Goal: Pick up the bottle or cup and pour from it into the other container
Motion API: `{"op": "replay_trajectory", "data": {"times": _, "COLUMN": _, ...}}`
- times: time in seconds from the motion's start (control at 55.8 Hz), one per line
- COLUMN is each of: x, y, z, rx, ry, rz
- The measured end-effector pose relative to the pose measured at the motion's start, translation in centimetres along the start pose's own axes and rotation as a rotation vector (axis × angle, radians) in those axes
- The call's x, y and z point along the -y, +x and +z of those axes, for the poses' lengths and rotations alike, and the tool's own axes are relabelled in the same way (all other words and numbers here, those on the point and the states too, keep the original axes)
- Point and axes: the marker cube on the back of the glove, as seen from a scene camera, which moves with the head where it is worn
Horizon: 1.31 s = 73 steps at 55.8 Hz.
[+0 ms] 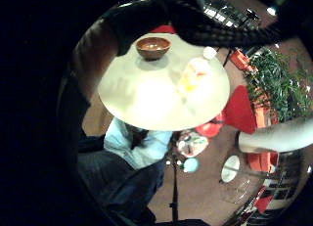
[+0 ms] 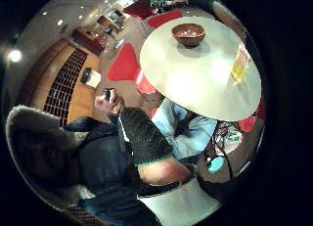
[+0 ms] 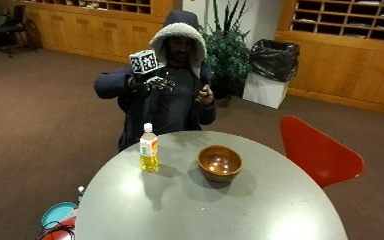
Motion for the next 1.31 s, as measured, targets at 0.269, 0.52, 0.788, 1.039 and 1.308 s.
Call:
{"op": "replay_trajectory", "data": {"times": 0.269, "x": -0.1, "y": 1.0, "z": -0.2, "rx": -0.022, "ry": 0.01, "rz": 0.007}}
{"op": "replay_trajectory", "data": {"times": 0.52, "x": -1.2, "y": 4.2, "z": -1.0, "rx": -0.062, "ry": 0.04, "rz": 0.09}}
{"op": "replay_trajectory", "data": {"times": 0.788, "x": 0.0, "y": 9.7, "z": -1.1, "rx": -0.072, "ry": 0.128, "rz": 0.446}}
{"op": "replay_trajectory", "data": {"times": 1.039, "x": 0.4, "y": 16.9, "z": -0.2, "rx": -0.025, "ry": 0.092, "rz": 0.378}}
{"op": "replay_trajectory", "data": {"times": 1.308, "x": 3.2, "y": 23.8, "z": 5.2, "rx": 0.183, "ry": 0.093, "rz": 0.398}}
